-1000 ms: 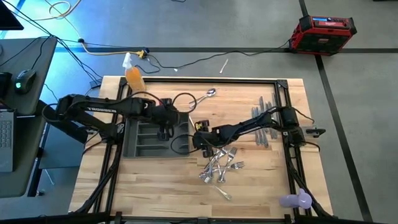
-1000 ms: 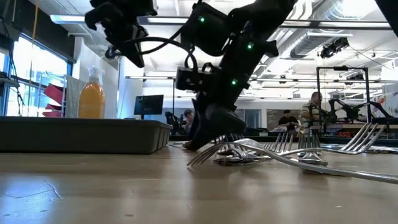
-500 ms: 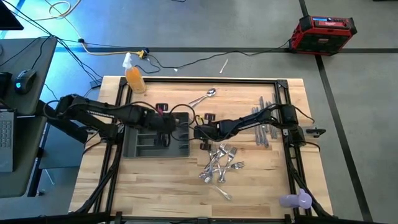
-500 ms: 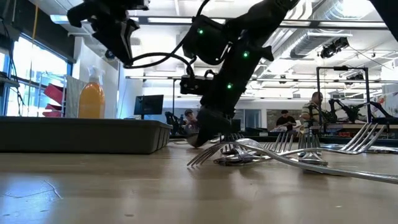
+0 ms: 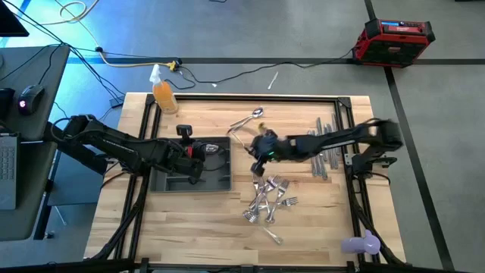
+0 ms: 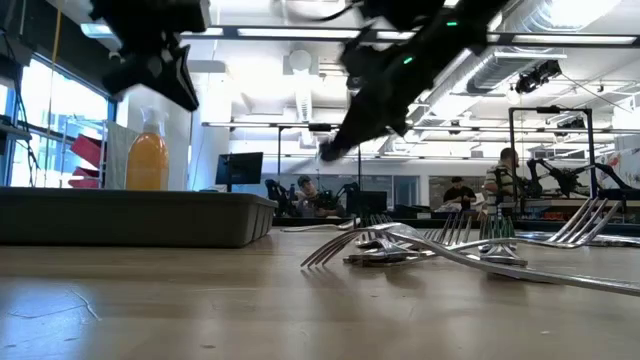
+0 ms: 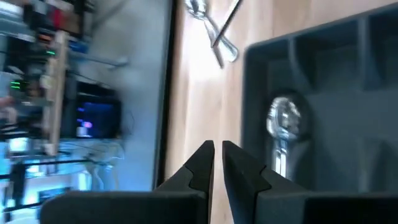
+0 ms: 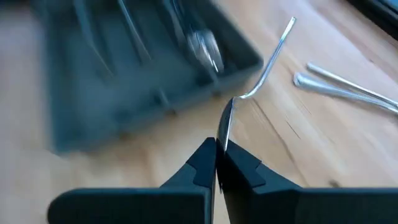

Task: Sort silverware
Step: Put the silver spoon into the black silverware tray

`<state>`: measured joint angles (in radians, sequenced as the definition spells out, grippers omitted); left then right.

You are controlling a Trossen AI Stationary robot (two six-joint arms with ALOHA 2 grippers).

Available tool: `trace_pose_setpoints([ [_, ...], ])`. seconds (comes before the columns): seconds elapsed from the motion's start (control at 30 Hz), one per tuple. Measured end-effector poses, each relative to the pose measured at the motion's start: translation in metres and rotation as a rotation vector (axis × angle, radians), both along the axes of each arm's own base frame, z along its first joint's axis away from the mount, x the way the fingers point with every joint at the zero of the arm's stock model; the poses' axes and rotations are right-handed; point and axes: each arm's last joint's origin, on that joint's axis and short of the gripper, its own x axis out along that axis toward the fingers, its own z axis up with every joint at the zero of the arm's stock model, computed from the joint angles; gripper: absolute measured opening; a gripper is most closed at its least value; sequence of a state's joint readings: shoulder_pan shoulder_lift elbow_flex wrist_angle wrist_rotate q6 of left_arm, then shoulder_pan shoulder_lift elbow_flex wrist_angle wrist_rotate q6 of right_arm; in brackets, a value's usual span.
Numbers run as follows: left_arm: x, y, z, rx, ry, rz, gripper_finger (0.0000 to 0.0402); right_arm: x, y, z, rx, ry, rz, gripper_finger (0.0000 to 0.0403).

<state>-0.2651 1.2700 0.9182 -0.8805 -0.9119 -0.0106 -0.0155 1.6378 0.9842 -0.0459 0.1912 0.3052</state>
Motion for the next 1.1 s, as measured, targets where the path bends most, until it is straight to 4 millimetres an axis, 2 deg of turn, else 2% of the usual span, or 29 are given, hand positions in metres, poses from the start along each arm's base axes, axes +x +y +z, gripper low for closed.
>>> trace_pose_setpoints([
  [0.1, 0.006, -0.004, -0.016, 0.027, -0.052, -0.106, 0.0016, -0.027, -0.009, -0.001, 0.138, -0.236, -0.020, 0.0000],
  [0.2, 0.017, -0.012, -0.022, 0.053, -0.129, -0.258, 0.0022, -0.046, -0.014, -0.010, 0.260, -0.438, -0.013, 0.0000],
  [0.37, 0.032, -0.018, -0.014, 0.098, -0.239, -0.452, 0.0045, -0.063, -0.014, -0.032, 0.391, -0.512, -0.012, 0.0000],
  [0.53, 0.045, -0.010, -0.008, 0.052, -0.334, -0.543, 0.0093, -0.059, -0.008, -0.034, 0.407, -0.526, 0.026, 0.0000],
  [0.77, 0.069, 0.005, -0.026, 0.081, -0.326, -0.585, 0.0138, -0.046, 0.002, -0.020, 0.402, -0.574, 0.118, 0.0000],
  [0.93, 0.081, 0.010, -0.028, 0.117, -0.337, -0.529, 0.0148, -0.044, 0.009, -0.018, 0.395, -0.575, 0.120, 0.0000],
  [1.1, 0.085, 0.013, -0.038, 0.123, -0.285, -0.522, 0.0131, -0.044, 0.010, -0.019, 0.389, -0.569, 0.116, 0.0000],
])
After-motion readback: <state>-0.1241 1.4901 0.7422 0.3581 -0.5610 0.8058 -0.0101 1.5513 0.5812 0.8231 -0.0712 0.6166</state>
